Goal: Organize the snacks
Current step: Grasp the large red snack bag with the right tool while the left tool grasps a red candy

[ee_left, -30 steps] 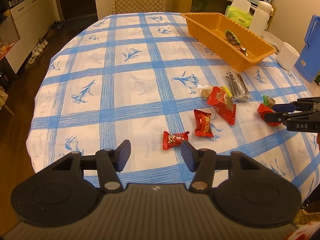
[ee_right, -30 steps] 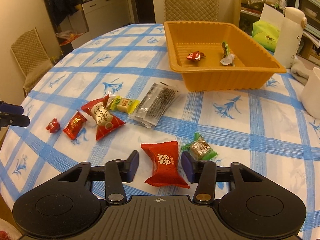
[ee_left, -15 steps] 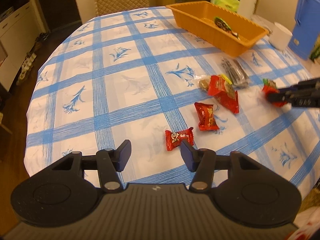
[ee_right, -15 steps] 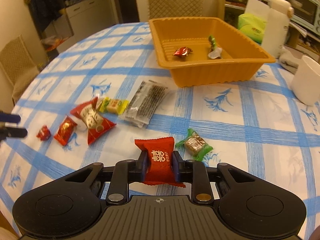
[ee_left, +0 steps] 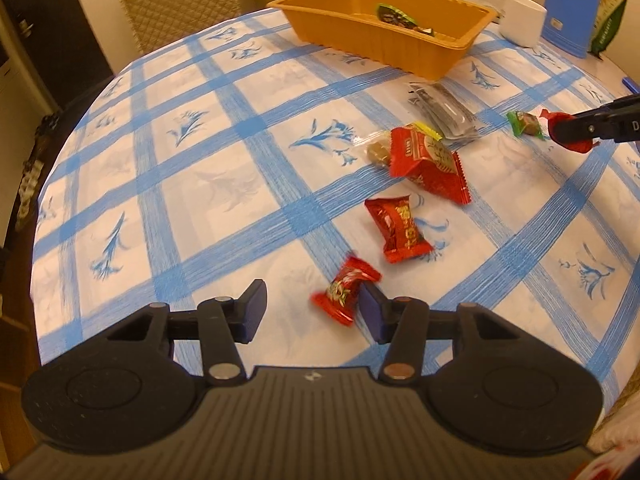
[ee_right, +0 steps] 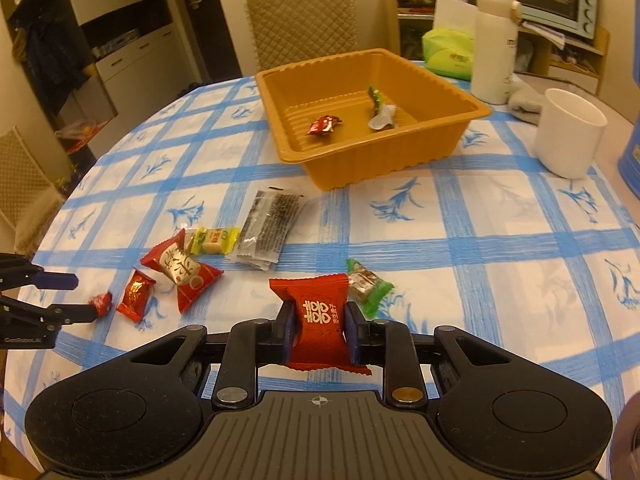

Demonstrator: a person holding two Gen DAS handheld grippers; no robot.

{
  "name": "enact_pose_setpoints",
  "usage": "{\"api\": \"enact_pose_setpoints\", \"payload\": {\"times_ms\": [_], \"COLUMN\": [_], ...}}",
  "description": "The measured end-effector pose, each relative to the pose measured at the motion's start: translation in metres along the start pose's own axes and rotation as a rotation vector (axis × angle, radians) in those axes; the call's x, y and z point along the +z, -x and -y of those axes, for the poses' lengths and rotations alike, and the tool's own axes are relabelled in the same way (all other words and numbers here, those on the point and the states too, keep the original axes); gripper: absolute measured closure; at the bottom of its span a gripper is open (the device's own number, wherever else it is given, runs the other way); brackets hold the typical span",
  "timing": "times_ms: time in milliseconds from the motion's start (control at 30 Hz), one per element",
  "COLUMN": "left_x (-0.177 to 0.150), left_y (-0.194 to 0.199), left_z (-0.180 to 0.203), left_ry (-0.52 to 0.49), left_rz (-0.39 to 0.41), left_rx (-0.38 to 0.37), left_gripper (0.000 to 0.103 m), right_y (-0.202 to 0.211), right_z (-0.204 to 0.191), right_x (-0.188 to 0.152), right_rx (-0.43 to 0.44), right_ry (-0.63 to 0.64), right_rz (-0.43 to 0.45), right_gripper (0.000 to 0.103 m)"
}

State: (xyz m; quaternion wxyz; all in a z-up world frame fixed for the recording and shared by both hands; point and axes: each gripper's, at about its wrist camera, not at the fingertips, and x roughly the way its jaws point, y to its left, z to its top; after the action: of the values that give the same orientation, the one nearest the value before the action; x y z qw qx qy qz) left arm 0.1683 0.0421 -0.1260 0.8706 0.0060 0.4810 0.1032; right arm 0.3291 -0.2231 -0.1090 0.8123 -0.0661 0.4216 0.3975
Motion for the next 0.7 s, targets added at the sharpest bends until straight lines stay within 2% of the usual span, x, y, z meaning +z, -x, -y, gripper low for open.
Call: {"api": "enact_pose_setpoints", "payload": {"times_ms": [233,533,700], "left_x": [0.008,0.008,0.008], "left_y": [-0.008,-0.012,-0.007], "left_z": [0.001,0.002,-0.002], "left_ry": [-0.026,-0.001,0.029], "left_rz": [-0.002,-0.024,-0.013], "left_rx": [-0.034,-0.083,-0.085], "left_gripper": [0.065,0.088,0.088], "right_y": [0.009,0.016,0.020], "right_z": [0.006,0.009,0.007], "right_x": [-0.005,-0.006,-0.003], "right_rx": [-0.027,-0.044,-0.039], "right_ry": [-0.037,-0.057,-0.051], "right_rz": [0.008,0.022,0.033], "right_gripper": [0.077,0.077,0.077]}}
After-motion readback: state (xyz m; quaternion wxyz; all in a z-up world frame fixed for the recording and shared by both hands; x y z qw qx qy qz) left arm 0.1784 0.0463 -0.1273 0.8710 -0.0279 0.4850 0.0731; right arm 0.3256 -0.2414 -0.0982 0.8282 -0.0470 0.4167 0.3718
